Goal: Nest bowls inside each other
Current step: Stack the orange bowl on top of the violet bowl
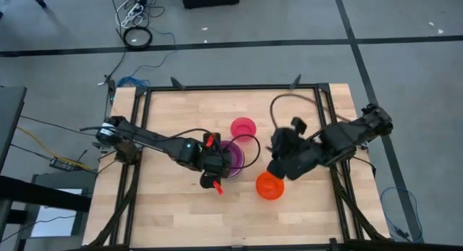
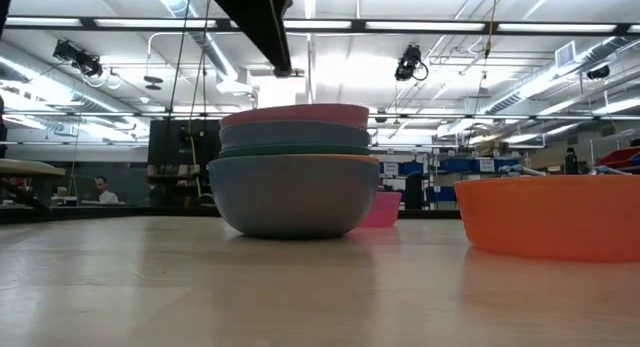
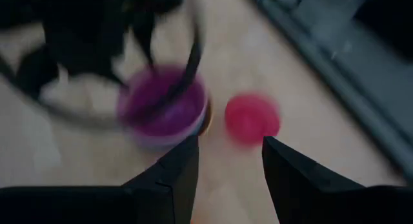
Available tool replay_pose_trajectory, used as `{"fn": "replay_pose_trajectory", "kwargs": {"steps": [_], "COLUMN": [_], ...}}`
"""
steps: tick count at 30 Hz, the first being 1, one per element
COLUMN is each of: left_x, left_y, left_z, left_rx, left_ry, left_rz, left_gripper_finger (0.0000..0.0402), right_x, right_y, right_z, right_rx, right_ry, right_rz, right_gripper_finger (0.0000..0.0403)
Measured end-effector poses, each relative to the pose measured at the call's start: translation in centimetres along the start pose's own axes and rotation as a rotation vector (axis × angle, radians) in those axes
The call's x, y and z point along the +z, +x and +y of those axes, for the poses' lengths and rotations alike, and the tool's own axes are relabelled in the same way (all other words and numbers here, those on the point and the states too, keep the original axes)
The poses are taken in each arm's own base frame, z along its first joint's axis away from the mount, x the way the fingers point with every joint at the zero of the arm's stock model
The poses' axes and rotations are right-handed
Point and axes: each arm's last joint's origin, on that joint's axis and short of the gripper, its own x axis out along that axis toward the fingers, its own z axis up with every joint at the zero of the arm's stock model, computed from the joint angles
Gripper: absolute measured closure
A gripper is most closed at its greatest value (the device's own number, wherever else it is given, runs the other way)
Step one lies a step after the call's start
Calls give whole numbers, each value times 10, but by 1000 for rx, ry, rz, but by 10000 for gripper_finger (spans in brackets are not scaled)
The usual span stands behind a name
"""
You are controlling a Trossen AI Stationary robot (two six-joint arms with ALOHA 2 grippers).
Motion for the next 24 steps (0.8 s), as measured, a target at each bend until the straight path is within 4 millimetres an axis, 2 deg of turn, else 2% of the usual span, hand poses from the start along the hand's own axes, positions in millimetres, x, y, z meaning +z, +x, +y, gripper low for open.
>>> {"fn": "replay_pose_trajectory", "kwargs": {"steps": [6, 12, 17, 24], "left_x": [-4, -17, -37, -77], "left_y": [-32, -79, -121, -180], "left_z": [15, 40, 64, 95], "left_rx": [-2, 57, 83, 55], "left_ry": [-41, -117, -194, -308], "left_rz": [-85, -220, -338, -519], "left_gripper_finger": [178, 178, 178, 178], "right_x": [-55, -109, -136, -156], "right_y": [36, 64, 80, 99], "right_z": [27, 59, 73, 82], "right_rx": [36, 156, 249, 274], "right_ry": [66, 184, 281, 334], "right_rz": [237, 319, 293, 311], "right_gripper_finger": [244, 244, 244, 244]}}
